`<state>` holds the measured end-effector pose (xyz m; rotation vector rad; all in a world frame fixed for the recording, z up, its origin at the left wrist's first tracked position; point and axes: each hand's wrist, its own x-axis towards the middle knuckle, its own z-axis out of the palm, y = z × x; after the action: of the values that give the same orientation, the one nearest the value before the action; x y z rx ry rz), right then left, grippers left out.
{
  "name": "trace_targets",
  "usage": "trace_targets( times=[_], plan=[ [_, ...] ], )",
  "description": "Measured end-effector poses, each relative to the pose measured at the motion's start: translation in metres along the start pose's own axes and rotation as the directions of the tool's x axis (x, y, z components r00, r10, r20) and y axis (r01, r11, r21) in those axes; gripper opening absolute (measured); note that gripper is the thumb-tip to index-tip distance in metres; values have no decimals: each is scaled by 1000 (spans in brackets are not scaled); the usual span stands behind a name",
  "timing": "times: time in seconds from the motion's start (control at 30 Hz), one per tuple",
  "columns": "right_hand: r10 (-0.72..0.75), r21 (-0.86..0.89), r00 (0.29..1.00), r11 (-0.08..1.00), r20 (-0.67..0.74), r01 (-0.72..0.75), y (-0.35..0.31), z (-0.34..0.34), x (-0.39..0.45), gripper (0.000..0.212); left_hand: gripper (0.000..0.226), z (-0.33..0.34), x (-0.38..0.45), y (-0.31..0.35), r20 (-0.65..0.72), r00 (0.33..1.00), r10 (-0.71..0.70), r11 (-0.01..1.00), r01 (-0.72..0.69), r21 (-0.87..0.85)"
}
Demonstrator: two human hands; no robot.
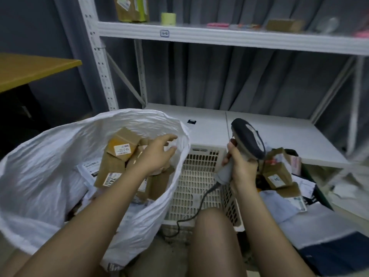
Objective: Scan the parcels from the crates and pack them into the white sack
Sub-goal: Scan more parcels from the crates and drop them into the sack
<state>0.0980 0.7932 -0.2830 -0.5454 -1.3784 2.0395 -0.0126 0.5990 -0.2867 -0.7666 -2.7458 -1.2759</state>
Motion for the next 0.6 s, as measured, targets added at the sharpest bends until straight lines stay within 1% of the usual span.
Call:
trace_targets(
  times=[0.07,0.1,0.13,0.2,0.23,0.3,0.37,0.43,0.47,0.53,0.6],
  plan=[
    [-55,19,993,998,-102,57,-10,-17,12,8,35,21,1,29,13,999,53,996,-52,-67],
    [-74,0,987,997,-140,74,-14,-29,17,9,34,34,1,43,28,997,66,993,-63,-96],
    [-85,-36,983,996,-165,80,-18,-43,23,15,33,47,2,56,49,996,74,990,-68,-120],
    [-81,-118,976,991,-200,58,-23,-78,31,51,31,78,4,79,110,989,104,984,-86,-158],
    [-89,-145,971,988,-224,58,-23,-99,34,61,29,94,5,90,152,981,121,980,-94,-177],
    [-63,-185,957,983,-282,11,-18,-143,35,56,27,130,5,107,247,961,122,976,-71,-207],
    [-4,-229,932,970,-363,-85,-12,-184,32,47,28,168,3,120,323,942,86,976,-14,-218],
    [38,-254,910,955,-414,-155,-4,-218,24,30,29,206,1,127,371,928,48,972,42,-231],
    [60,-258,892,947,-448,-193,1,-232,21,25,30,226,1,128,393,919,26,971,69,-227],
    [89,-247,847,936,-525,-251,11,-254,16,22,32,261,0,124,443,896,-29,966,139,-218],
    [91,-236,807,932,-583,-276,22,-272,18,20,36,291,4,118,482,871,-94,965,198,-170]
  ],
)
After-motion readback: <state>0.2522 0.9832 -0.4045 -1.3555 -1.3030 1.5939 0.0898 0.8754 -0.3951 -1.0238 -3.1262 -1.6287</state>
